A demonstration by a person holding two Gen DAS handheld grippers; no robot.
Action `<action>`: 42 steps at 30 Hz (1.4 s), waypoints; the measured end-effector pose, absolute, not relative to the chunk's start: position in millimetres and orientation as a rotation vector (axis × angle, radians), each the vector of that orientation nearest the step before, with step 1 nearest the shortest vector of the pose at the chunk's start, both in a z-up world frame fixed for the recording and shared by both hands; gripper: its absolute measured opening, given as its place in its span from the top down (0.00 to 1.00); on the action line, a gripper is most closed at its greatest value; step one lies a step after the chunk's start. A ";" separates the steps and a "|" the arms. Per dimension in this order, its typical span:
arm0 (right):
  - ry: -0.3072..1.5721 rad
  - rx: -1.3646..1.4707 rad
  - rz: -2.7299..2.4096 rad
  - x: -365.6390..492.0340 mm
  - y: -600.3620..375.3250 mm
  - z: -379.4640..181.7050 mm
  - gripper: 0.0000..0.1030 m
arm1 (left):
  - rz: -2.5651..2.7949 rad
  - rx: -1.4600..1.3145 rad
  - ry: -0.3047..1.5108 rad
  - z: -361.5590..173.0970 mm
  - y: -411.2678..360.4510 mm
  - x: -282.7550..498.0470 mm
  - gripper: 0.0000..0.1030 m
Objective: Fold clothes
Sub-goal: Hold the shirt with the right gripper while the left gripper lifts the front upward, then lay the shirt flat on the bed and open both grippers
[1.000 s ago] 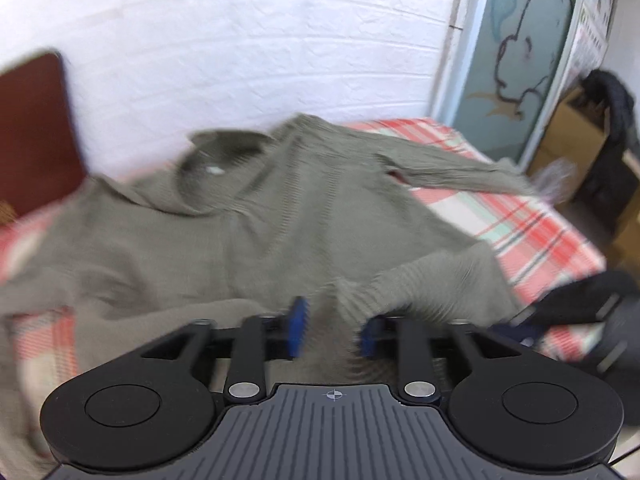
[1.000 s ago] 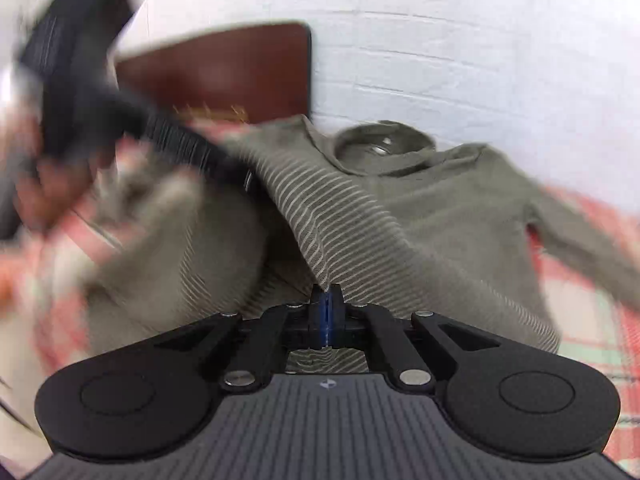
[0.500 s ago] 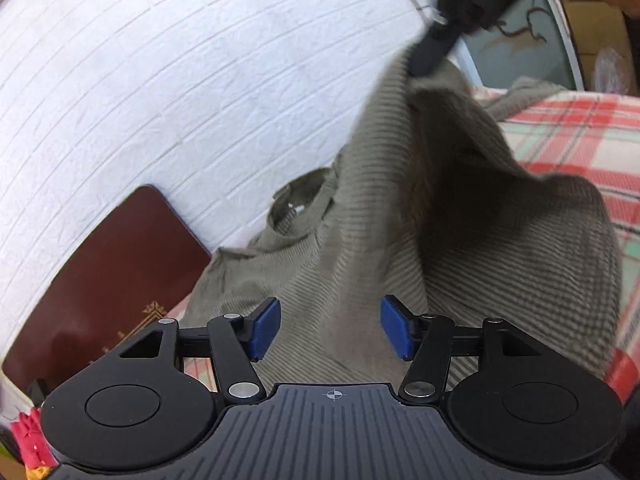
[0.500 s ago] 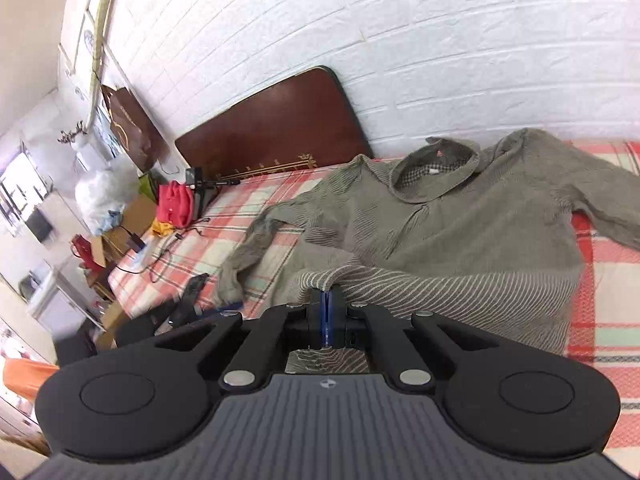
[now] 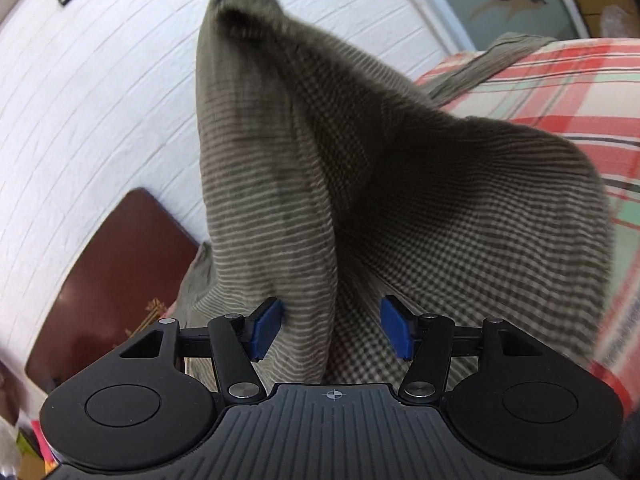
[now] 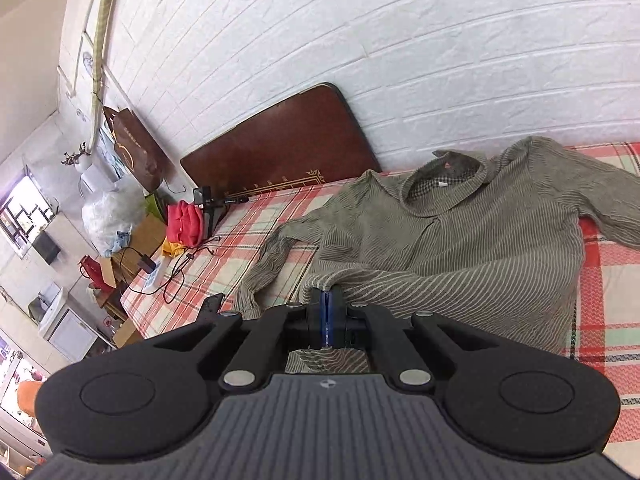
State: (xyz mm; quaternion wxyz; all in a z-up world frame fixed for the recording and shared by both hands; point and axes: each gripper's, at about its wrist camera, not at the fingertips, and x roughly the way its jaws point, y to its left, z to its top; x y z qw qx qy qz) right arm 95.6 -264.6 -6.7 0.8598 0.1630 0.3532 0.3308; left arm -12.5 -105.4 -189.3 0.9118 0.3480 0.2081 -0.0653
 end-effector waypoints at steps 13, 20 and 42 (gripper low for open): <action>0.886 0.207 0.736 73.7 -291.3 -40.4 0.96 | -0.064 0.401 0.524 -121.8 17.0 -20.2 1.00; 1.136 0.027 0.791 47.2 -249.2 -131.4 0.95 | -0.114 0.492 0.674 -146.1 35.0 -53.1 0.88; 0.894 0.142 0.180 26.4 -367.9 -166.4 0.59 | 0.083 0.372 0.780 -182.1 117.2 -34.0 0.43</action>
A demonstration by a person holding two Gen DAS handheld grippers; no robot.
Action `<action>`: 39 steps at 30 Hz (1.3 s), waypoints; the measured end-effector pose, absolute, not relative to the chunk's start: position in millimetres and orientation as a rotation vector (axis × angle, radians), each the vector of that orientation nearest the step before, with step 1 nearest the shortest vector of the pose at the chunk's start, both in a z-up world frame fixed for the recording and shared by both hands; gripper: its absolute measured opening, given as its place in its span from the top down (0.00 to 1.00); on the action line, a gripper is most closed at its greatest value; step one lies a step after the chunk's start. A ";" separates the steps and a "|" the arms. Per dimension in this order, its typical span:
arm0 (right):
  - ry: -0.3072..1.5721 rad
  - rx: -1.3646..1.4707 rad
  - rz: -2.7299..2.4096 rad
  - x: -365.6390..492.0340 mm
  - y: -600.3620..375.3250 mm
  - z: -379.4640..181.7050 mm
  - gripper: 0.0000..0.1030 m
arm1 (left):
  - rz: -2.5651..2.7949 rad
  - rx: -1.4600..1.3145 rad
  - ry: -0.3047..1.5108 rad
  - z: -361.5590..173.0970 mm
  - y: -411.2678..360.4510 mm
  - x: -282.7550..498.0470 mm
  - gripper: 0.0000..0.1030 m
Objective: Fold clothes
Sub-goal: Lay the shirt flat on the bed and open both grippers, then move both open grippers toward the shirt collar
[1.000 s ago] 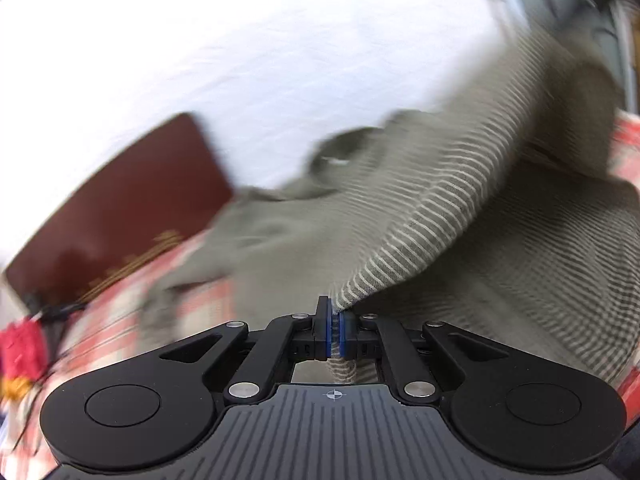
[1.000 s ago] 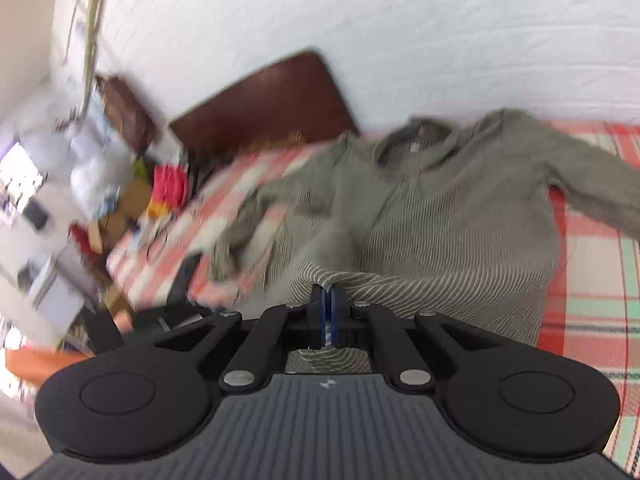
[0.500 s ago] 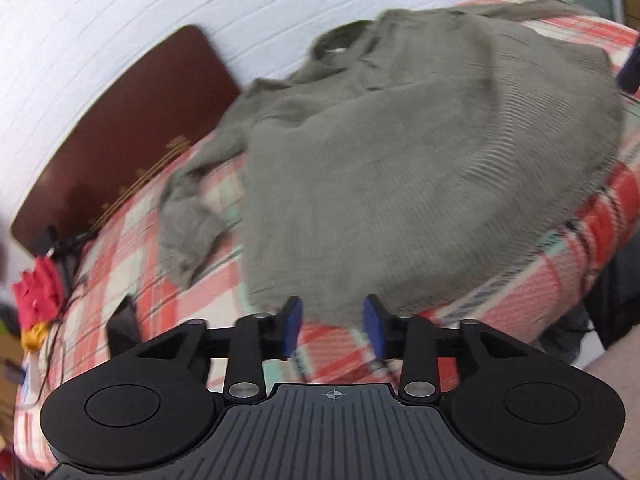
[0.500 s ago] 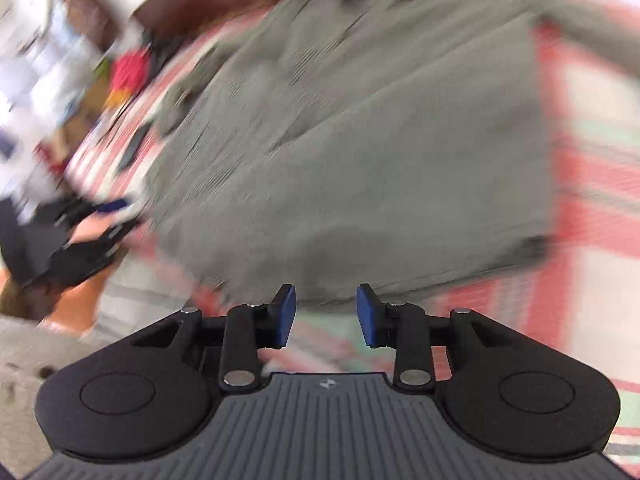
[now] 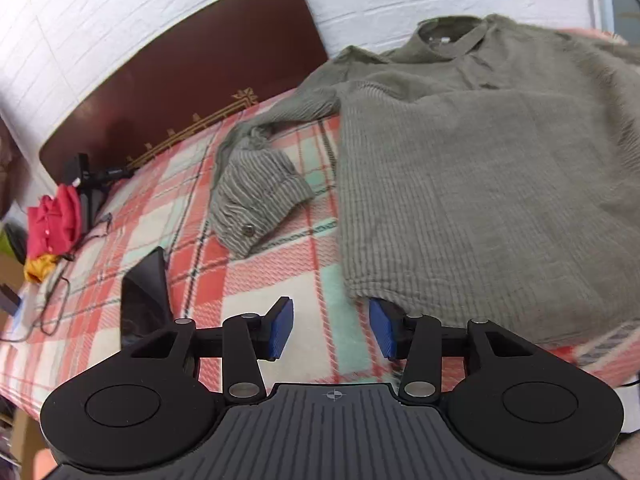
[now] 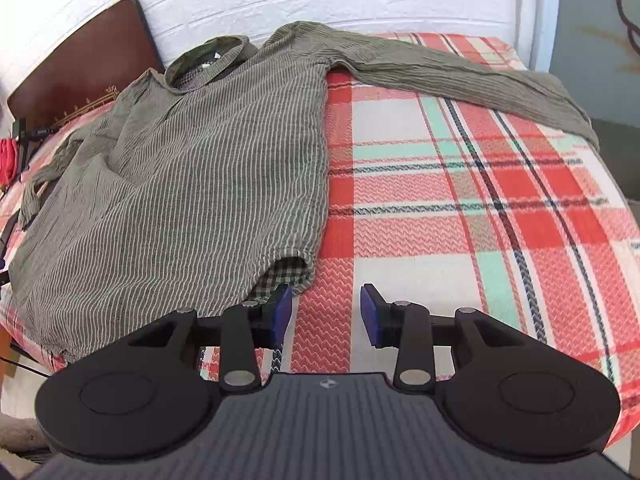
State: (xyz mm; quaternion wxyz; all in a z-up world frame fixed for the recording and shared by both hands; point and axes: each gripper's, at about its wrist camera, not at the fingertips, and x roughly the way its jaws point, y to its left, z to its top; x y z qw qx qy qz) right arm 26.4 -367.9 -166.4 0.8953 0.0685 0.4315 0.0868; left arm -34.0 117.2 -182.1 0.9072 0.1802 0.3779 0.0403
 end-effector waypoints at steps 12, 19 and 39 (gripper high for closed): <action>0.888 0.140 0.163 32.0 -361.9 -170.1 0.52 | 0.050 0.309 0.719 -181.5 115.0 -13.8 0.52; 0.805 -0.061 0.186 19.7 -346.1 -174.4 0.49 | 0.051 0.258 0.722 -193.1 113.4 -3.7 0.99; 0.658 -0.276 0.137 19.5 -321.8 -168.1 0.99 | 0.159 0.164 0.672 -172.1 119.3 -56.4 1.00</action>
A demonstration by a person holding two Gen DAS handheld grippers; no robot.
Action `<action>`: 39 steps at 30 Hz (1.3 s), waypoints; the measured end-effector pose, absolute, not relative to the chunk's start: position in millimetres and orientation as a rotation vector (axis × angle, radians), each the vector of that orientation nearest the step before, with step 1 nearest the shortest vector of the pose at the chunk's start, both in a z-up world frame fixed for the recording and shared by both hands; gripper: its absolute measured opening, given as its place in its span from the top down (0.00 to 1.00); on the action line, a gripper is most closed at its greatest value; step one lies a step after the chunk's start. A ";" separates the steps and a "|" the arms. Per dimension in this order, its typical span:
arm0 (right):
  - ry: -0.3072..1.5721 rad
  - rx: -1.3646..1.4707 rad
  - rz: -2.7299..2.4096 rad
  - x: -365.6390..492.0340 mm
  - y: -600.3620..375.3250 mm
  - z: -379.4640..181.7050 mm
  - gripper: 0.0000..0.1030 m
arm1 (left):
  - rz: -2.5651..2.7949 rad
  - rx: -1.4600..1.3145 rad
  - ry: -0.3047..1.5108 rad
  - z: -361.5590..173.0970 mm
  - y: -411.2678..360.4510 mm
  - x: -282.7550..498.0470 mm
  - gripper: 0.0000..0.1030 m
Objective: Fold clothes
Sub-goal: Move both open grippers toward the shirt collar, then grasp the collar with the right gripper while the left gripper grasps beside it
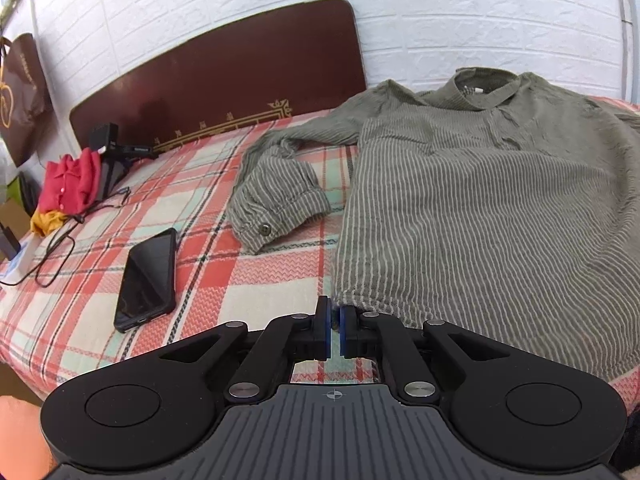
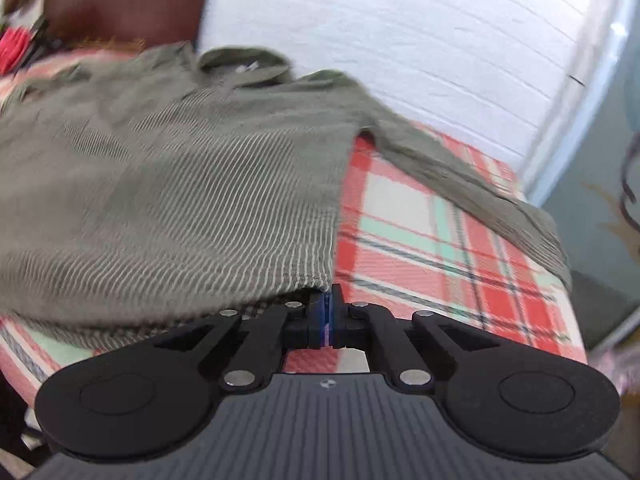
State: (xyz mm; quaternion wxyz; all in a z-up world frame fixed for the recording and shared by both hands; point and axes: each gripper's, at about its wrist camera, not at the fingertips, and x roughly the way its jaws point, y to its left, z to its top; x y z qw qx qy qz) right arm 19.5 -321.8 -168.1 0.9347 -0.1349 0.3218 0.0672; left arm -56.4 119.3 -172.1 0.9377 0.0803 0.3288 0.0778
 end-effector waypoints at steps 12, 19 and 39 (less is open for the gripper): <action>0.786 -0.089 0.086 -5.9 -352.4 -180.7 0.97 | 0.133 0.182 0.755 -186.6 122.0 -62.1 0.99; 0.752 -0.160 0.122 -11.4 -366.2 -135.8 0.62 | 0.050 0.077 0.716 -145.5 127.4 -79.0 0.68; 0.758 0.190 0.494 270.1 -231.4 -75.2 0.47 | -0.050 0.044 0.731 -108.5 -10.5 251.5 0.37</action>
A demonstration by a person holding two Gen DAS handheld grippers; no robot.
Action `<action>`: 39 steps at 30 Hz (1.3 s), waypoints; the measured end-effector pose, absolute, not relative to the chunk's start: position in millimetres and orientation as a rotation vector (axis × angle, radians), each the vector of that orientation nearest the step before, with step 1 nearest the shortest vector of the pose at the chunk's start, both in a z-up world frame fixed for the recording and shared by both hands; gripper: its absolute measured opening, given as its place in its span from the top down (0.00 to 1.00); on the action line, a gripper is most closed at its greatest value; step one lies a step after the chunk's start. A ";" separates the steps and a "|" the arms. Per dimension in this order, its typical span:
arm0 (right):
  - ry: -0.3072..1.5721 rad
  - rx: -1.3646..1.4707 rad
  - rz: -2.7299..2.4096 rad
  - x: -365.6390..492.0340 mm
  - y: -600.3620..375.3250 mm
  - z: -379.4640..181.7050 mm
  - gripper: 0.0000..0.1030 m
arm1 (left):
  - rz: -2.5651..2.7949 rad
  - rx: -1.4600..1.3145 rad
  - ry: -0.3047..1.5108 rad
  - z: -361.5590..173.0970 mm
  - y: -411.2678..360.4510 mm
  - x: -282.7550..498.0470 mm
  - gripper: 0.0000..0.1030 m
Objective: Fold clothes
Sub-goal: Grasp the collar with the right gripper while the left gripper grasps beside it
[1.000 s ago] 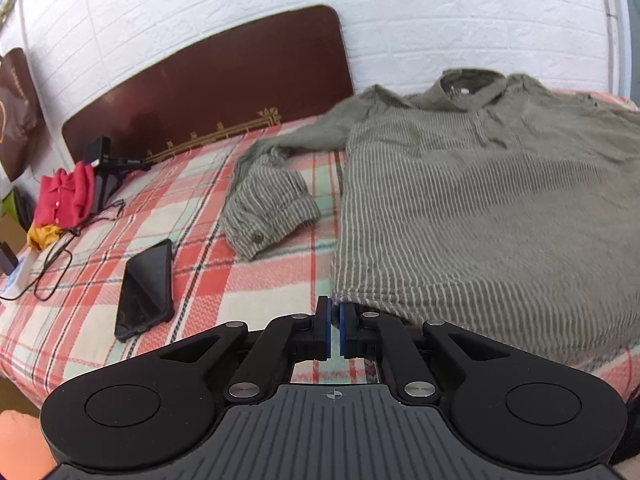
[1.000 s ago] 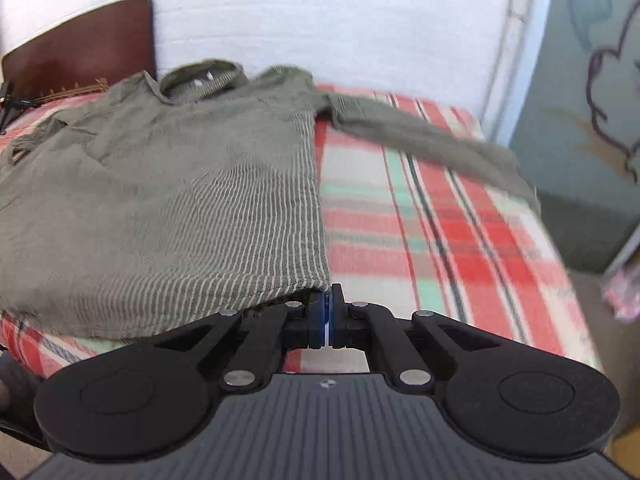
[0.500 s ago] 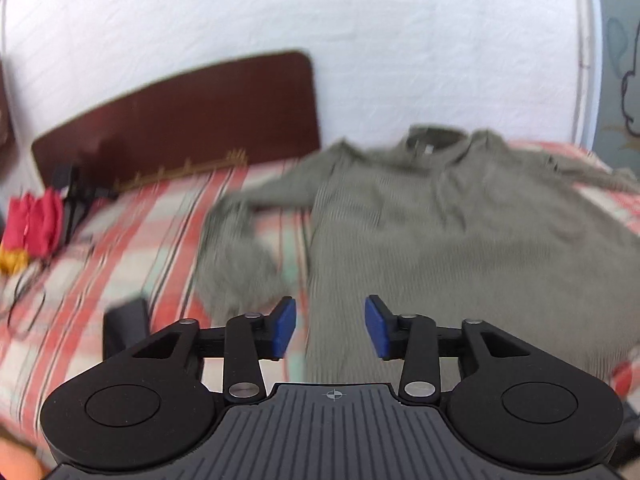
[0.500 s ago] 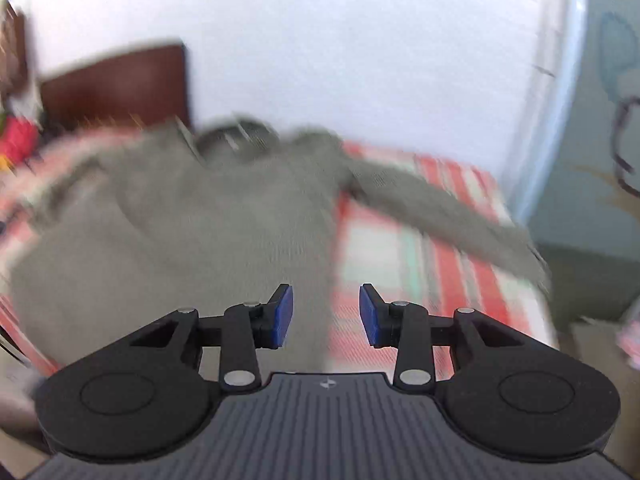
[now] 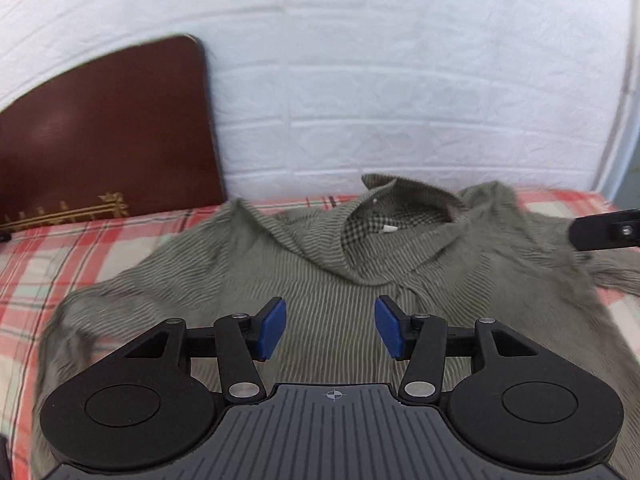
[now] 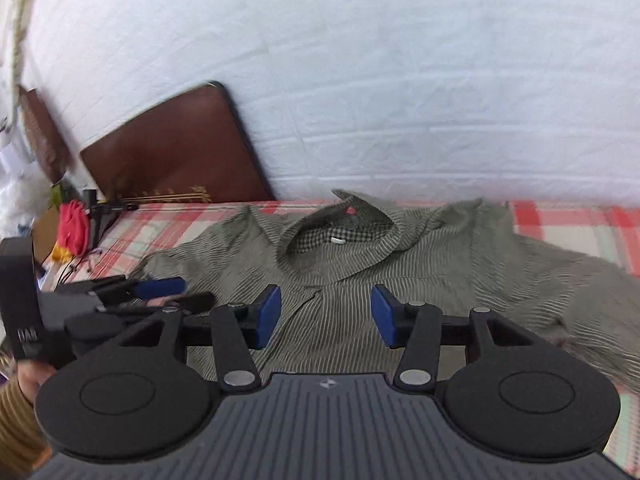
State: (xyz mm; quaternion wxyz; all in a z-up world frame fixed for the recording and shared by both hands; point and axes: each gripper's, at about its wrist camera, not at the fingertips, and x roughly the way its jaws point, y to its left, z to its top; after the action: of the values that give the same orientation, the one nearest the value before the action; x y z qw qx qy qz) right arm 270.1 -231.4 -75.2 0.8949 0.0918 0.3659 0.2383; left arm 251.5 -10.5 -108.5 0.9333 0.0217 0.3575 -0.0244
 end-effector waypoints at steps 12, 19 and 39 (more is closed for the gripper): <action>0.968 0.373 0.458 401.8 -204.3 -156.9 0.76 | 0.033 -0.020 0.917 -165.5 -4.6 386.4 0.94; 0.755 0.406 0.461 437.8 -199.0 -123.3 0.93 | 0.106 -0.049 0.746 -122.8 21.5 423.8 0.87; 0.786 0.488 0.296 494.8 -190.5 -161.5 0.93 | 0.065 0.156 0.878 -134.8 43.4 446.8 0.12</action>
State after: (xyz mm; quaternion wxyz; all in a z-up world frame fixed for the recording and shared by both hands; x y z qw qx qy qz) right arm 494.8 -190.5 -161.5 0.8844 0.2347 0.3775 0.1423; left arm 446.8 43.4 -134.8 0.9018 0.0753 0.4244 0.0314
